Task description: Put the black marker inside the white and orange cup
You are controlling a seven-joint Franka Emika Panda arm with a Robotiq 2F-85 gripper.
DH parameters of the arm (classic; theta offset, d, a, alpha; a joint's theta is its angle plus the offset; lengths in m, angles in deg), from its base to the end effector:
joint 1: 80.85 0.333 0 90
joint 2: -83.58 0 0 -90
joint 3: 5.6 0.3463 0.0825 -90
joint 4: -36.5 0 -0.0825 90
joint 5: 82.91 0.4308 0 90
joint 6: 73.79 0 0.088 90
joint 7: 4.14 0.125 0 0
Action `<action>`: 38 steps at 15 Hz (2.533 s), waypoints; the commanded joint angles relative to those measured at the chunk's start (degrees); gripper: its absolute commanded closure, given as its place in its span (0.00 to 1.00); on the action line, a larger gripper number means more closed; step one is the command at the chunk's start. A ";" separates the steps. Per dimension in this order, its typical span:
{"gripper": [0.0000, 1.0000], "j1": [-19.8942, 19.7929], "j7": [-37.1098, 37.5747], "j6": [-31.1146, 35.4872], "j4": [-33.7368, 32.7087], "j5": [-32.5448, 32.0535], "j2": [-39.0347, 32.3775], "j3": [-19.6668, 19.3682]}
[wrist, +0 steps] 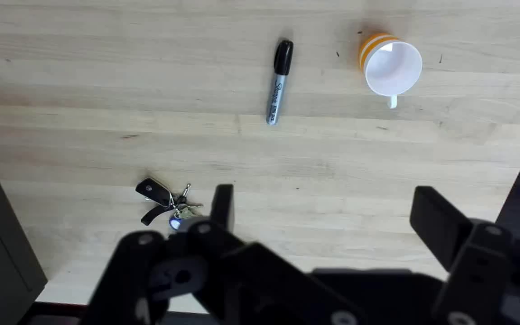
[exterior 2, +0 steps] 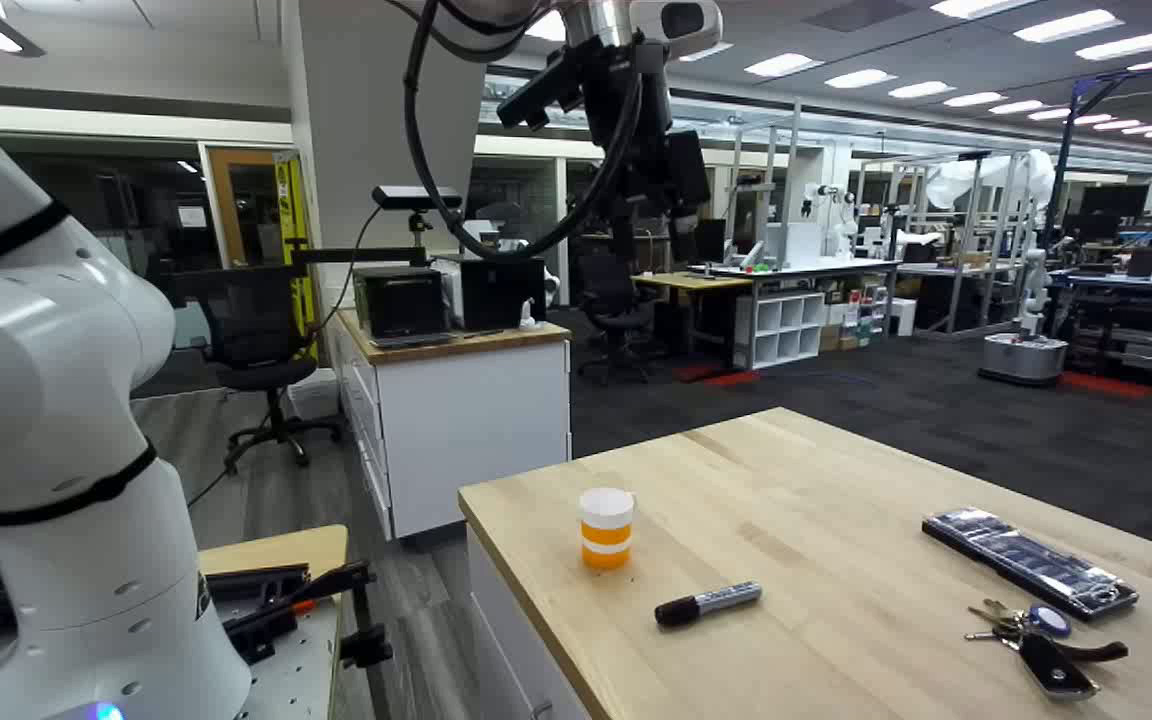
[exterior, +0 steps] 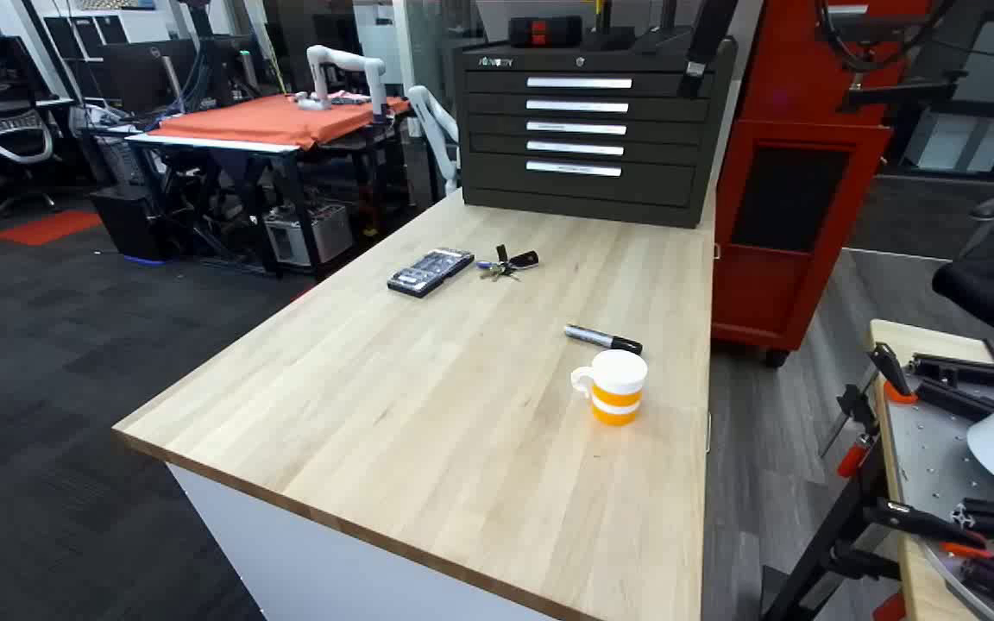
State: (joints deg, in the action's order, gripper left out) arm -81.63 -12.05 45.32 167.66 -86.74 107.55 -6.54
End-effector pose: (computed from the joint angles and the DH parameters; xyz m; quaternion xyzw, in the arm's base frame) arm 0.4822 -0.0196 0.5304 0.9920 0.0672 0.1012 0.0360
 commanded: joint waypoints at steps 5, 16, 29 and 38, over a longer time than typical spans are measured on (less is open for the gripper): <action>0.00 0.34 0.13 -0.11 -0.10 -0.14 -0.02 -0.28; 0.00 -0.09 -2.67 5.01 2.78 1.33 -4.04 -3.22; 0.00 -0.94 -2.94 14.85 5.44 1.30 -12.42 -3.75; 0.00 -0.78 -4.31 17.66 6.32 3.15 -15.01 -4.25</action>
State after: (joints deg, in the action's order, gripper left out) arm -82.22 -14.95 60.31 173.23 -85.20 94.60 -10.51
